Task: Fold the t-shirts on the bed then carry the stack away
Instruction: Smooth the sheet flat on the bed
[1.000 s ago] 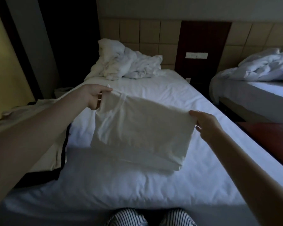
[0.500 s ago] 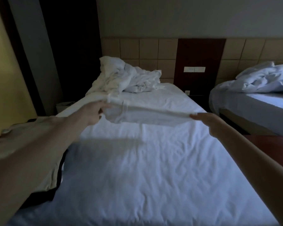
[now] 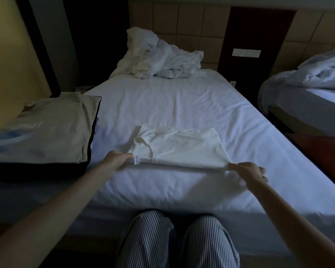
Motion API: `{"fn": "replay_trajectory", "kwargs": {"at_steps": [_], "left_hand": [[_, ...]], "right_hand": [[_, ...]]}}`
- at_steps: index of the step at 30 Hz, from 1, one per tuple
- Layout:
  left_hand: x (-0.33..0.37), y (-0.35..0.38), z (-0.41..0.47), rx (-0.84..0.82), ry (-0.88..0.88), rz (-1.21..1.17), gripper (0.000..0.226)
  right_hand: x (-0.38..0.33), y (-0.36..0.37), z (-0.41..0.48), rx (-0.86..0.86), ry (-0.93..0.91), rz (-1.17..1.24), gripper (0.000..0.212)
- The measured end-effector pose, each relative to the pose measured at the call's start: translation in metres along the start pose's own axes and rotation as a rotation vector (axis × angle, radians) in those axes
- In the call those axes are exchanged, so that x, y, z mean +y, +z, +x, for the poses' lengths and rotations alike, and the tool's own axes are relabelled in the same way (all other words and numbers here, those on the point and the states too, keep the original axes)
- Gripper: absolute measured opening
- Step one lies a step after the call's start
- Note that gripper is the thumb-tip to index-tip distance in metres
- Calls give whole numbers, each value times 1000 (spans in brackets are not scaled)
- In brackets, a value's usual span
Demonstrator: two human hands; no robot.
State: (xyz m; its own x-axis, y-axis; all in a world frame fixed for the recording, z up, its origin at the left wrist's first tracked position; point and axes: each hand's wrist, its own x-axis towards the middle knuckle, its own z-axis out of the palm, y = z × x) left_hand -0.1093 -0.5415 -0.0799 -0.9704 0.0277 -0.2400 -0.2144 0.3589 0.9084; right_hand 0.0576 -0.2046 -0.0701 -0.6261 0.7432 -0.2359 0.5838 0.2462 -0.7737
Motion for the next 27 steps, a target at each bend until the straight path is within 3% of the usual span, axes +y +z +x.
{"fn": "replay_trajectory", "kwargs": {"at_steps": [3, 6, 9, 11, 13, 15, 16, 18, 21, 24, 27], "left_hand": [[-21, -10, 1, -9, -36, 166, 28], [-23, -8, -4, -3, 5, 473, 34], [-1, 0, -6, 44, 69, 698, 22], [15, 14, -9, 147, 279, 784, 28], [24, 37, -10, 186, 673, 730, 35], [34, 64, -8, 52, 975, 712, 47], [41, 77, -4, -58, 1017, 739, 52], [62, 100, 8, -204, 976, 874, 48], [70, 131, 45, -266, 783, 1119, 46], [48, 144, 80, -325, 575, 1126, 52], [47, 148, 100, -333, 562, 1075, 52]], "right_hand": [[16, 0, -10, -46, -30, 9, 19], [20, 5, -11, -60, -110, -223, 21], [4, 13, -3, 67, -228, -455, 32], [-13, 18, 1, 146, -426, -400, 41], [-29, 25, 2, 83, -739, -501, 49], [-41, 36, 13, -76, -974, -693, 58], [-47, 41, 22, -129, -1014, -775, 54], [-64, 52, 43, -172, -1007, -847, 45], [-83, 71, 72, -235, -874, -887, 46], [-66, 94, 98, -227, -755, -909, 44], [-55, 103, 113, -173, -756, -843, 43]]}}
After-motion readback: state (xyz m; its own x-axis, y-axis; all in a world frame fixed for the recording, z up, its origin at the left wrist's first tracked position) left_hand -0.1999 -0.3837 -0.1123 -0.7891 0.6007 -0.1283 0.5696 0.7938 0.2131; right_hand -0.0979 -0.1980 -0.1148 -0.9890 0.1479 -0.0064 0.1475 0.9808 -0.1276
